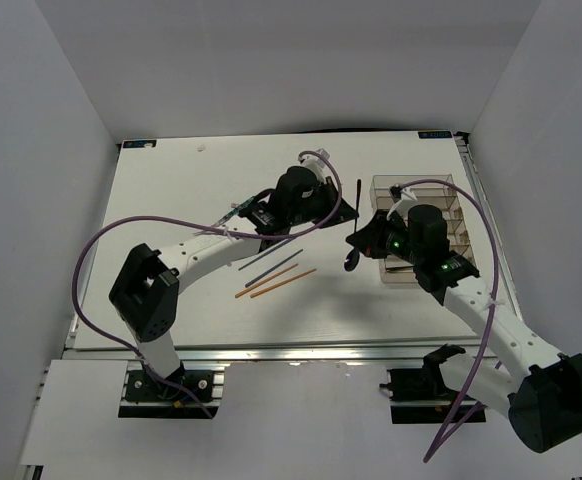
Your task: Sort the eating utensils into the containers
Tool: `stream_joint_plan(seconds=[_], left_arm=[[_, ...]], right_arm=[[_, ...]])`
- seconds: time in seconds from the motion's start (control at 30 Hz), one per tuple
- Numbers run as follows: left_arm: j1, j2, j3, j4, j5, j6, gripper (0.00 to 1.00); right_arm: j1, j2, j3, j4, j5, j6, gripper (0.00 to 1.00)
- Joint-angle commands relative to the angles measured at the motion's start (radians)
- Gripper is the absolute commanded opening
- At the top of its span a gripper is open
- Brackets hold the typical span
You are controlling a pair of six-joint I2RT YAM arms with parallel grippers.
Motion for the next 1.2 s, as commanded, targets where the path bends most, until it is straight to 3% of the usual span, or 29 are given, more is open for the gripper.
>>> stream_joint_plan(seconds=[0.0, 0.03, 0.1, 0.13, 0.17, 0.27, 0.4, 0.53, 0.73, 1.17], left_arm=[[-0.009, -0.013, 0.036, 0.031, 0.054, 0.015, 0.0], [-0.009, -0.012, 0.047, 0.006, 0.054, 0.026, 0.1], [-0.009, -0.012, 0.111, -0.081, -0.022, 0.091, 0.4], [-0.007, -0.018, 0.136, -0.189, -0.074, 0.118, 0.8], [-0.007, -0.025, 0.157, -0.245, -0.131, 0.144, 0.98], [-0.009, -0.093, 0.196, -0.415, -0.492, 0.21, 0.98], [-0.007, -0.225, 0.107, -0.475, -0.665, 0.245, 0.98], [-0.009, -0.315, 0.03, -0.543, -0.728, 0.287, 0.98], [-0.007, -0.423, -0.053, -0.607, -0.765, 0.342, 0.98], [-0.007, -0.542, -0.188, -0.698, -0.842, 0.369, 0.98]], right_arm=[[0.005, 0.003, -0.009, 0.112, 0.007, 0.015, 0.0], [0.005, 0.003, -0.006, 0.106, 0.036, 0.035, 0.0], [0.0, 0.003, 0.0, 0.047, 0.088, 0.072, 0.0], [-0.001, 0.003, 0.014, 0.0, 0.177, 0.098, 0.0], [-0.012, 0.004, 0.018, -0.046, 0.225, 0.162, 0.0], [-0.043, -0.028, 0.011, -0.205, 0.456, 0.323, 0.0], [-0.113, -0.077, -0.001, -0.319, 0.646, 0.464, 0.0], [-0.181, -0.05, 0.015, -0.429, 0.765, 0.593, 0.0], [-0.283, 0.096, 0.049, -0.457, 0.774, 0.661, 0.0], [-0.29, 0.208, 0.031, -0.446, 0.794, 0.762, 0.0]])
